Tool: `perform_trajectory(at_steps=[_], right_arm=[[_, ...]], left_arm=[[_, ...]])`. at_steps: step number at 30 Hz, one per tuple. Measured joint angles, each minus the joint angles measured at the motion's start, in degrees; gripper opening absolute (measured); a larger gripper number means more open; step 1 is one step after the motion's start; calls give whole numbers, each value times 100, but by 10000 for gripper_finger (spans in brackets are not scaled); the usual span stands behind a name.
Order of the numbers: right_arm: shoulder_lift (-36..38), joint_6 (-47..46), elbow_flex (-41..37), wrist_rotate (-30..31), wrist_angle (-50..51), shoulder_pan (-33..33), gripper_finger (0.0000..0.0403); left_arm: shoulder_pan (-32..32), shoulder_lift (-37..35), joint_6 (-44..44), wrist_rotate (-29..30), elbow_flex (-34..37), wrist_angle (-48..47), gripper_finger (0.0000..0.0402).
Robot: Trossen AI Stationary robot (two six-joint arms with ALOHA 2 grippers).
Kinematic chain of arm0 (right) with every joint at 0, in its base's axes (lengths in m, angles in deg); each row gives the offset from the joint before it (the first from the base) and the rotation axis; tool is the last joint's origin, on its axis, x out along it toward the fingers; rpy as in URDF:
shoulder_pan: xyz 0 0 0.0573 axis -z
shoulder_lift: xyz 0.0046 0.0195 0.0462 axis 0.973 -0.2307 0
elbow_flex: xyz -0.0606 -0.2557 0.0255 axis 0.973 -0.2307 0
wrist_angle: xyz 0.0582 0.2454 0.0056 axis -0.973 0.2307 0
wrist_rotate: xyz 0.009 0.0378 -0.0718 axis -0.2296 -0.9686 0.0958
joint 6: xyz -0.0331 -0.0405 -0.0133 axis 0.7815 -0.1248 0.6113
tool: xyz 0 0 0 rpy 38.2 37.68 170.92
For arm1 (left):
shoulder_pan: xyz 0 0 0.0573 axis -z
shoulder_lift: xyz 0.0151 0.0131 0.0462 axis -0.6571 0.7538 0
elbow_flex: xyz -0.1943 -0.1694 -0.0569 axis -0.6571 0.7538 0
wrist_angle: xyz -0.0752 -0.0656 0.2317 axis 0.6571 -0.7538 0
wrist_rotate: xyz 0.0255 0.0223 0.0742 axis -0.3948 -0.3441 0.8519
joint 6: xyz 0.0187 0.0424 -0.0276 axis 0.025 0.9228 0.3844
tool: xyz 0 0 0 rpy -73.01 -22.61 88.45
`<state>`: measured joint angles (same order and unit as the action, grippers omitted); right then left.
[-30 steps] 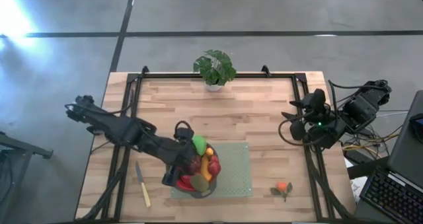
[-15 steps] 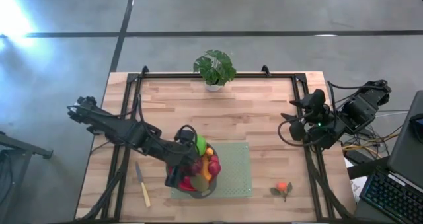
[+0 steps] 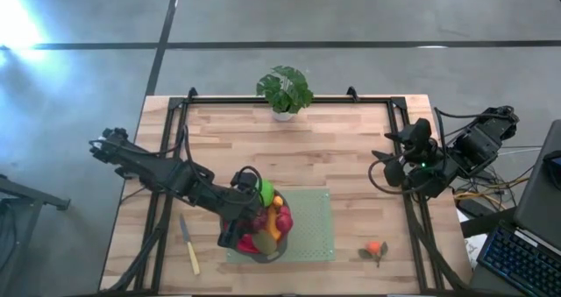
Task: Pick & Place Fruit
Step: Put the red apple into the red bowl
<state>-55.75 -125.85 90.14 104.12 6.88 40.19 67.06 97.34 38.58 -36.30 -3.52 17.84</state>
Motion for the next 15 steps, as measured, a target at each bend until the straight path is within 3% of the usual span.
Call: perform_trajectory(at_steps=[15], right_arm=[[-4, 0, 0, -18, -23, 0, 263]], left_arm=[[0, -17, 366, -72, 0, -4, 368]])
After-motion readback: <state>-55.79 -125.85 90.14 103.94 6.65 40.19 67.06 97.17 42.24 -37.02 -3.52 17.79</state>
